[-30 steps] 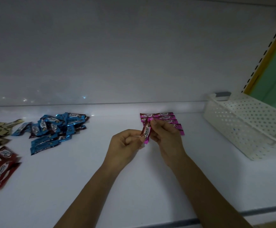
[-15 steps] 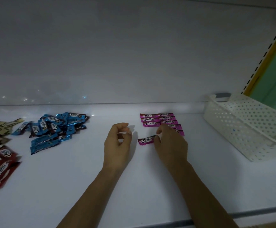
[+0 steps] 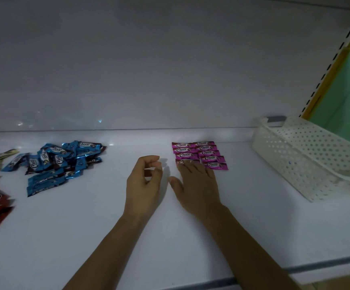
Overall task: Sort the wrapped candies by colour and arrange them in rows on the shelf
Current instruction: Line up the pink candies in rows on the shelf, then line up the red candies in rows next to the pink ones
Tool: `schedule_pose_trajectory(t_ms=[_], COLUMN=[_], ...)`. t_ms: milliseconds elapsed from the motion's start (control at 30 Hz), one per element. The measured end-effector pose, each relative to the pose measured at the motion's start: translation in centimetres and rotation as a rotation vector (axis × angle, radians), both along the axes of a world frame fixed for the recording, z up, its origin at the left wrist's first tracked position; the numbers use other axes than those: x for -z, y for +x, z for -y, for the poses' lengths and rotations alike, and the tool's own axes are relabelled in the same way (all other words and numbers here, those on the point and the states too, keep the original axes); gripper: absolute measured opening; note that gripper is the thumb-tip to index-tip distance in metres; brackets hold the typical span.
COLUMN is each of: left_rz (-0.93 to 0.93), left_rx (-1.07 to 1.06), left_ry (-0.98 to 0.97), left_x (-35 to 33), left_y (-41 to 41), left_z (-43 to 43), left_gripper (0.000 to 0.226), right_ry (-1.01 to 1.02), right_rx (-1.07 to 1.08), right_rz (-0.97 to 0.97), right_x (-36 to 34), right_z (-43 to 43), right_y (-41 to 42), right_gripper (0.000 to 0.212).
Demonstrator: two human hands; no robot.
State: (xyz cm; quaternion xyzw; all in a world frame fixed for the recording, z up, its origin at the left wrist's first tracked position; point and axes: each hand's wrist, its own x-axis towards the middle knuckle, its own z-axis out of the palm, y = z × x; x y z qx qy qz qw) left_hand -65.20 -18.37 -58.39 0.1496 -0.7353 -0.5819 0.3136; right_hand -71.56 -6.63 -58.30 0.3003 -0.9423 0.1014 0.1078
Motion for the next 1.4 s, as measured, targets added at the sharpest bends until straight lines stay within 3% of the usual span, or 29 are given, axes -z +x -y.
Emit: schedule_pose_trajectory(t_ms=[500, 733, 833, 1000, 1233, 1400], left_rz=[-0.002, -0.053, -0.042, 0.108, 0.296, 0.311], left_rx=[0.018, -0.030, -0.030, -0.041, -0.257, -0.327], left_ry=[0.009, -0.030, -0.174, -0.675, -0.813, -0.937], left_x=[0.3, 0.1, -0.2, -0.9, -0.1, -0.8], left_y=[-0.2, -0.2, 0.1, 3.0, 12.7, 17.4], left_z=[0.2, 0.1, 0.0, 3.4, 10.7, 14.0], left_gripper=[0.011, 0.019, 0.013, 0.030, 0.037, 0.042], right_ry=[-0.020, -0.150, -0.133, -0.215, -0.107, -0.213], right_rx=[0.035, -0.038, -0.118, -0.338, -0.640, -0.753], right_rz=[0.084, -0.074, -0.075, 0.011, 0.054, 0.154], right_x=[-0.3, -0.2, -0.7, -1.2, -1.7, -1.5], right_z=[-0.2, 0.4, 0.7, 2.5, 8.4, 14.2], right_y=[-0.3, 0.0, 0.8, 3.0, 7.1, 10.5], right_gripper=[0.054, 0.034, 0.025, 0.030, 0.037, 0.034])
